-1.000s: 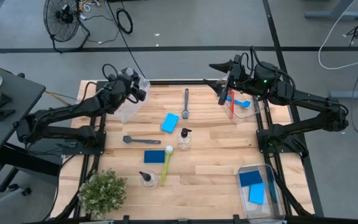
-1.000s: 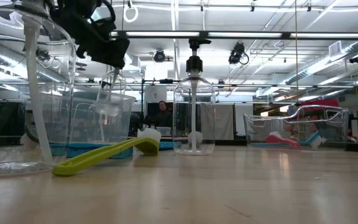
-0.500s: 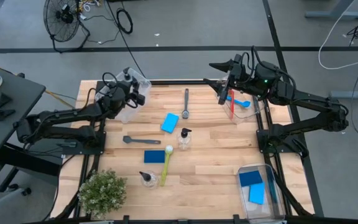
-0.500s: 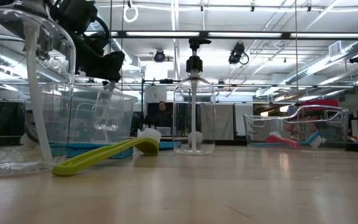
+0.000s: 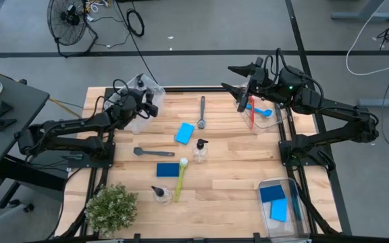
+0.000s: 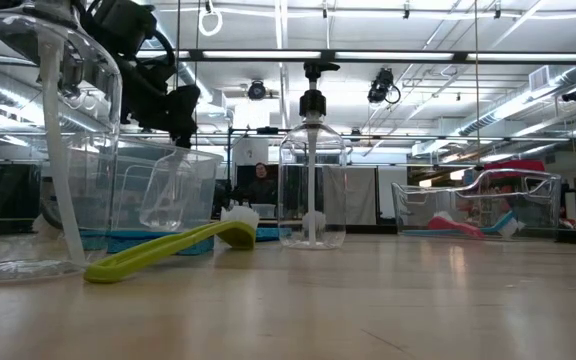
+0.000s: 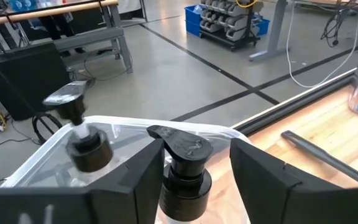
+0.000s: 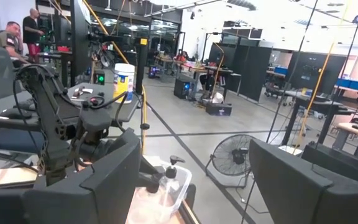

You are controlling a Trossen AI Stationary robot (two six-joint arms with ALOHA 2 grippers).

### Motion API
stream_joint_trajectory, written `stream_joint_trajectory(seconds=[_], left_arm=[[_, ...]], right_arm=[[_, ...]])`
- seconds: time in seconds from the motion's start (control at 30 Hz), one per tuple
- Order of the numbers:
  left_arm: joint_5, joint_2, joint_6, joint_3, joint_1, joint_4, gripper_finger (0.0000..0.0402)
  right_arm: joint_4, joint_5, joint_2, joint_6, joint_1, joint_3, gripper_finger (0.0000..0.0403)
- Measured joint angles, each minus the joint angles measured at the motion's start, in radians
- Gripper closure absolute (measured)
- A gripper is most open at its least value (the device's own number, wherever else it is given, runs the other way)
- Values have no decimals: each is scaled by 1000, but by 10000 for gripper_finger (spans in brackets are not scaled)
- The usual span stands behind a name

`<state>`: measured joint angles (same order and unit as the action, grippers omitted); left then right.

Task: Pick & Place Kitchen Sink Supplies
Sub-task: Put the transparent bottle spray into the transparent container

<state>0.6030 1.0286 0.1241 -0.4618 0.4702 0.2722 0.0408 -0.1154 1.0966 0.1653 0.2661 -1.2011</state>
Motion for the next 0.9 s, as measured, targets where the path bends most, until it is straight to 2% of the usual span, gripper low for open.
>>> stream_joint_trajectory(seconds=[0.1,0.33,0.43,0.73,0.9], left_arm=[[-6,0,1,0,0,0,183],[-9,-3,0,0,-3,2,94],[-36,-9,0,-6,-3,13,70],[-50,-15,-131,-139,-10,-9,61],[-70,-15,-136,-222,-10,-16,61]], right_arm=[[0,0,0,-16,0,0,101],[5,0,0,-30,0,0,101],[6,0,0,-30,0,0,101],[8,3,0,-30,0,0,101],[23,4,0,-30,0,0,101]])
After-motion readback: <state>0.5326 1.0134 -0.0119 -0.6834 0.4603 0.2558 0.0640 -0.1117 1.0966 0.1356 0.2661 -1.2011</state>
